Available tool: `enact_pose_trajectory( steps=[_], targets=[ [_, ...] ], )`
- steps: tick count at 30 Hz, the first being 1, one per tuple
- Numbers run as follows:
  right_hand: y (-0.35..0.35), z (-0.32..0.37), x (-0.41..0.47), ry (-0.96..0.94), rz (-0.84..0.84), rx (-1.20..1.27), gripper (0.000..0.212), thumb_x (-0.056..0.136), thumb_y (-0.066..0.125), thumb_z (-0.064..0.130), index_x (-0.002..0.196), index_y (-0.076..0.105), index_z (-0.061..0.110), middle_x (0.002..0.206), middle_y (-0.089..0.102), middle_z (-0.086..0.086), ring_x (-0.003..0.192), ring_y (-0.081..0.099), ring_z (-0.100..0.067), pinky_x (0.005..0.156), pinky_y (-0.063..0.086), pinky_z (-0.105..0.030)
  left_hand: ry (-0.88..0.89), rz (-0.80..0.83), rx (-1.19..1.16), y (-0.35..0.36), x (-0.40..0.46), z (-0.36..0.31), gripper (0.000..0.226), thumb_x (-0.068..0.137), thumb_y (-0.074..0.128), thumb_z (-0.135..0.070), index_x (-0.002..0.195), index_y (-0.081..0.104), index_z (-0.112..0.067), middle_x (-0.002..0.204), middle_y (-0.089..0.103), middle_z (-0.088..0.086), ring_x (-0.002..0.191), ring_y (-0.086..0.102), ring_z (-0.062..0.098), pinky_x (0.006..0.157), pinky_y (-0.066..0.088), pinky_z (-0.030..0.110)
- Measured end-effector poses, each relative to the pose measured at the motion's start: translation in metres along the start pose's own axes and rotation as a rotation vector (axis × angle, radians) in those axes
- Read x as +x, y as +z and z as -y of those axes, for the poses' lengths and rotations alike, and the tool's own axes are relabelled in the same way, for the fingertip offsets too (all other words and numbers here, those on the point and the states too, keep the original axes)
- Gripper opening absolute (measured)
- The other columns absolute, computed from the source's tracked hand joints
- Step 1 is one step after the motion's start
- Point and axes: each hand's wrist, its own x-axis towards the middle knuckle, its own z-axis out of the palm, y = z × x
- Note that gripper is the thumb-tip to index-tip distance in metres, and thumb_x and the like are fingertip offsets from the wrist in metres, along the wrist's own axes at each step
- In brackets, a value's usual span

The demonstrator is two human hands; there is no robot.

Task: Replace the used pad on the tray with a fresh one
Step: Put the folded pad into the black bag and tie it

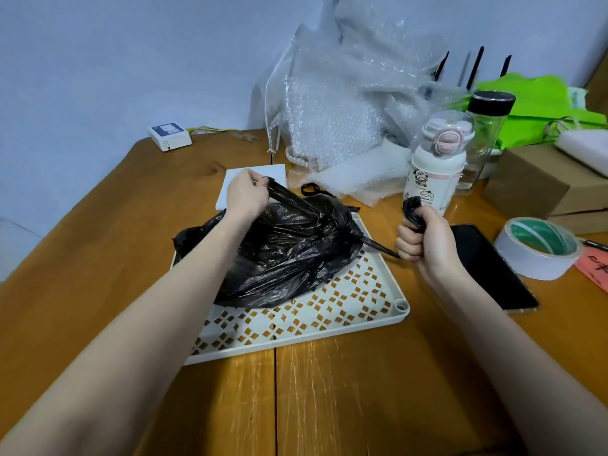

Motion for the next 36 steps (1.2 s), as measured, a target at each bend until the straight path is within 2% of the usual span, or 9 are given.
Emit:
enact_pose_trajectory(
  steps=[7, 13, 16, 18, 22, 25, 30, 33, 36],
  targets=[
    [-0.006, 0.011, -0.002, 0.033, -0.055, -0.069, 0.033, 0.091, 0.029, 0.017, 0.059, 0.023, 0.021, 0.036, 0.018, 0.01, 0.031, 0.012, -0.006, 0.043, 0.005, -0.021, -0.01, -0.067, 0.004, -0.01, 0.003, 0.007, 0.017, 0.095, 0.047, -0.017, 0.079, 0.052, -0.017, 0.102, 0.067, 0.013, 0.095, 0.063, 0.029, 0.08, 0.048, 0.037],
    [-0.002, 0.027, -0.009, -0.083, 0.059, -0.007, 0.021, 0.084, 0.031, 0.019, 0.067, 0.04, 0.012, 0.044, 0.025, 0.01, 0.037, 0.02, -0.006, 0.038, 0.018, -0.02, 0.155, -0.039, -0.171, -0.029, -0.011, -0.015, 0.01, 0.096, 0.051, -0.014, 0.092, 0.058, -0.008, 0.071, 0.058, 0.0, 0.051, 0.057, 0.001, 0.053, 0.05, 0.016],
    [0.017, 0.041, -0.016, -0.22, 0.164, 0.002, 0.025, 0.072, 0.044, -0.003, 0.093, 0.053, 0.006, 0.062, 0.036, 0.005, 0.052, 0.034, -0.007, 0.051, 0.033, -0.019, 0.347, 0.048, -0.235, -0.041, -0.032, -0.05, 0.008, 0.093, 0.057, -0.019, 0.093, 0.063, -0.015, 0.075, 0.063, -0.002, 0.053, 0.059, -0.003, 0.052, 0.05, 0.016],
    [0.038, 0.044, -0.019, -0.336, 0.163, -0.301, 0.037, 0.081, 0.047, -0.011, 0.11, 0.056, 0.01, 0.07, 0.043, 0.005, 0.065, 0.044, -0.006, 0.065, 0.039, -0.014, 0.486, 0.143, -0.249, -0.042, -0.054, -0.076, 0.004, 0.091, 0.061, -0.021, 0.09, 0.064, -0.02, 0.074, 0.063, -0.007, 0.058, 0.058, 0.0, 0.057, 0.049, 0.016],
    [0.065, 0.039, -0.023, -0.541, 0.107, -0.691, 0.016, 0.091, 0.049, 0.014, 0.103, 0.058, 0.016, 0.103, 0.059, -0.002, 0.101, 0.053, -0.009, 0.087, 0.038, -0.018, 0.69, 0.221, -0.207, -0.037, -0.096, -0.105, 0.011, 0.085, 0.067, -0.03, 0.092, 0.067, -0.022, 0.072, 0.062, -0.013, 0.061, 0.056, -0.002, 0.064, 0.043, 0.014],
    [0.069, 0.035, -0.029, -0.431, 0.355, -0.568, 0.049, 0.08, 0.06, 0.008, 0.123, 0.044, 0.024, 0.122, 0.054, 0.013, 0.111, 0.049, 0.014, 0.096, 0.037, -0.011, 0.687, 0.265, -0.236, -0.035, -0.116, -0.11, 0.015, 0.087, 0.064, -0.029, 0.099, 0.068, -0.021, 0.074, 0.064, -0.011, 0.071, 0.065, 0.006, 0.068, 0.048, 0.019],
    [0.075, 0.021, -0.031, -0.502, 0.17, -0.748, 0.031, 0.09, 0.05, -0.002, 0.12, 0.052, 0.008, 0.114, 0.045, 0.007, 0.1, 0.045, 0.001, 0.072, 0.03, 0.008, 0.871, 0.446, -0.161, -0.032, -0.137, -0.104, 0.029, 0.094, 0.051, -0.013, 0.121, 0.06, -0.015, 0.1, 0.064, -0.007, 0.098, 0.061, 0.005, 0.09, 0.047, 0.022],
    [0.074, 0.013, -0.021, -0.376, 0.057, -0.634, 0.02, 0.095, 0.046, 0.013, 0.085, 0.059, 0.026, 0.093, 0.063, 0.002, 0.087, 0.056, -0.01, 0.072, 0.044, -0.016, 0.968, 0.303, -0.071, -0.043, -0.128, -0.088, 0.036, 0.093, 0.042, -0.003, 0.127, 0.051, -0.008, 0.121, 0.052, 0.002, 0.108, 0.052, 0.006, 0.099, 0.041, 0.021],
    [0.068, 0.011, -0.014, -0.302, -0.041, -0.773, 0.024, 0.098, 0.038, 0.019, 0.08, 0.053, 0.014, 0.073, 0.053, -0.002, 0.065, 0.048, -0.013, 0.065, 0.037, -0.028, 0.721, 0.124, 0.247, -0.061, -0.097, -0.043, 0.039, 0.093, 0.043, -0.012, 0.132, 0.044, -0.011, 0.132, 0.042, 0.011, 0.119, 0.048, 0.024, 0.1, 0.041, 0.041]
  ],
)
